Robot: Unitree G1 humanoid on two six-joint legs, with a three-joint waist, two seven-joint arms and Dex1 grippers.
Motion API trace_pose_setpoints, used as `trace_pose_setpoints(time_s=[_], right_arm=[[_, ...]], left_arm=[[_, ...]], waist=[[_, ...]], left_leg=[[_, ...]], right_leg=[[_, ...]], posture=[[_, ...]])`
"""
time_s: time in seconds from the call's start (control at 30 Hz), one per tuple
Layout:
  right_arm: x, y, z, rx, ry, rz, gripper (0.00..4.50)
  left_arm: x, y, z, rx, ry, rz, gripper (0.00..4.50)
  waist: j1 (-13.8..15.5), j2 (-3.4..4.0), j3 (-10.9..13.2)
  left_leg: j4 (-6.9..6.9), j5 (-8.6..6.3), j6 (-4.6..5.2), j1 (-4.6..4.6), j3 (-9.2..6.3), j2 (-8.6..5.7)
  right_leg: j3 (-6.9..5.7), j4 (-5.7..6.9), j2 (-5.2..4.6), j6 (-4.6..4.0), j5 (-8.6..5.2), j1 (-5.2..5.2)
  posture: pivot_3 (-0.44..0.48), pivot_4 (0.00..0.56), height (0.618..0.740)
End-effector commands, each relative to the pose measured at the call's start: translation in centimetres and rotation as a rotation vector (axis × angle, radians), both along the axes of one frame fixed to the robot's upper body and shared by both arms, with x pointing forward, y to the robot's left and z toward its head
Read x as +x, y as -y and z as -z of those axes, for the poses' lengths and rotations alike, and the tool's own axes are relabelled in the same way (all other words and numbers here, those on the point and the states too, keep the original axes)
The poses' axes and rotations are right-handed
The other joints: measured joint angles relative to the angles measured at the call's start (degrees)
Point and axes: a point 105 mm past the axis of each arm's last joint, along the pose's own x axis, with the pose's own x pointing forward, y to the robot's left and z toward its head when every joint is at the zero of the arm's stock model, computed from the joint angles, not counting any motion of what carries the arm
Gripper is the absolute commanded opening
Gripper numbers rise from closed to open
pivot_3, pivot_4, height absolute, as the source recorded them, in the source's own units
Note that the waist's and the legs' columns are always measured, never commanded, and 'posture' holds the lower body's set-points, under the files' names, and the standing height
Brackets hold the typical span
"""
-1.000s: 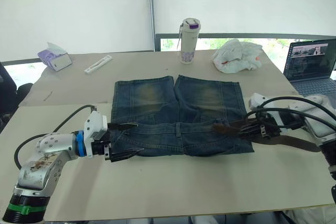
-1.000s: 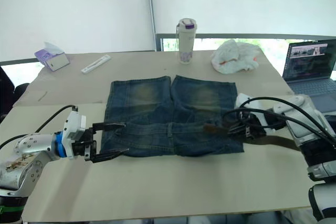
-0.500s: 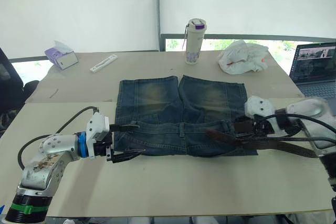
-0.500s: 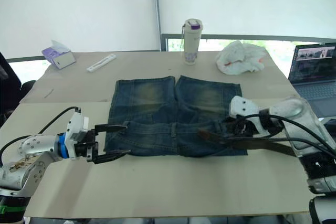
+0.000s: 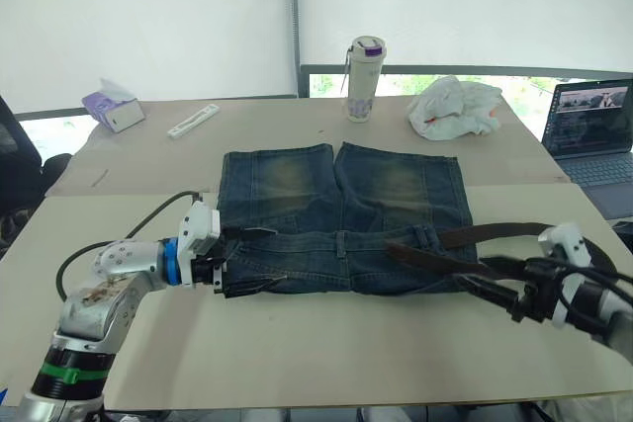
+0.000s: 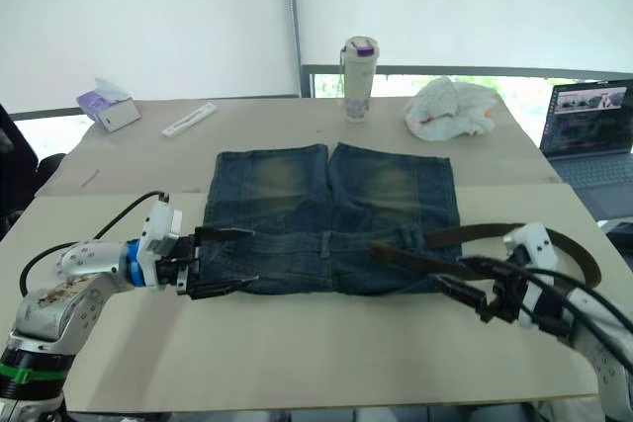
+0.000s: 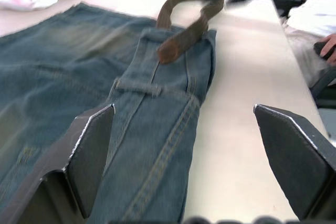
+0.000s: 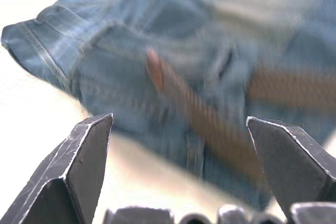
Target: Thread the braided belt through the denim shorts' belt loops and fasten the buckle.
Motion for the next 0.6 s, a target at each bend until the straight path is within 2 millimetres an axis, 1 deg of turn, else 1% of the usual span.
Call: trace_pose_setpoints(time_s=[0.03, 0.17, 0.33, 0.43, 0.57, 0.6], right_arm=[[0.2, -1.9, -1.9, -0.067, 0.111, -0.069, 4.49], [1.2, -2.3, -1.7, -0.291, 0.135, -0.13, 4.49], [3.0, -3.0, -1.3, -0.469, 0.057, -0.242, 4.49], [5.1, -3.2, -1.1, -0.505, 0.043, -0.238, 4.49], [4.6, -3.0, -0.1, -0.535, -0.023, -0.295, 4.49], [4.6, -3.1, 0.0, -0.534, -0.024, -0.303, 4.25]], left_arm=[[1.0, 1.7, -1.0, -0.009, 0.029, 0.068, 4.5], [2.0, 2.3, -1.0, 0.029, 0.06, 0.121, 4.5], [2.5, 2.8, -0.7, 0.053, 0.075, 0.176, 4.5], [2.4, 3.0, -0.3, 0.095, 0.094, 0.217, 4.5], [2.5, 3.3, -0.5, 0.086, 0.1, 0.228, 4.5], [2.5, 3.3, -0.5, 0.085, 0.101, 0.229, 4.5]], waist=[[-0.11, -0.02, 0.01], [-0.56, -0.03, 0.02], [-0.8, -0.08, 0.04], [-0.67, -0.15, 0.06], [0.16, -0.11, 0.05], [0.33, -0.11, 0.05]], left_leg=[[0.0, 0.0, 0.0, 0.0, 0.01, -0.02], [0.01, 0.0, 0.0, 0.06, 0.03, 0.0], [0.08, 0.0, 0.01, 0.06, 0.06, -0.01], [0.16, -0.01, 0.02, 0.02, 0.04, 0.0], [0.5, -0.17, 0.3, -0.12, 0.0, 0.0], [0.54, -0.2, 0.34, -0.16, 0.0, 0.0]], right_leg=[[0.05, 0.01, 0.06, 0.02, -0.01, 0.01], [0.16, 0.03, 0.25, 0.04, -0.02, -0.04], [0.29, 0.04, 0.26, 0.03, -0.02, -0.08], [0.28, 0.03, 0.29, 0.03, -0.02, -0.08], [0.27, 0.05, 0.27, 0.04, -0.03, -0.1], [0.26, 0.05, 0.27, 0.04, -0.03, -0.11]], posture=[[0.0, 0.15, 0.74], [0.0, 0.15, 0.74], [0.0, 0.15, 0.74], [0.0, 0.15, 0.74], [0.0, 0.15, 0.74], [0.0, 0.15, 0.74]])
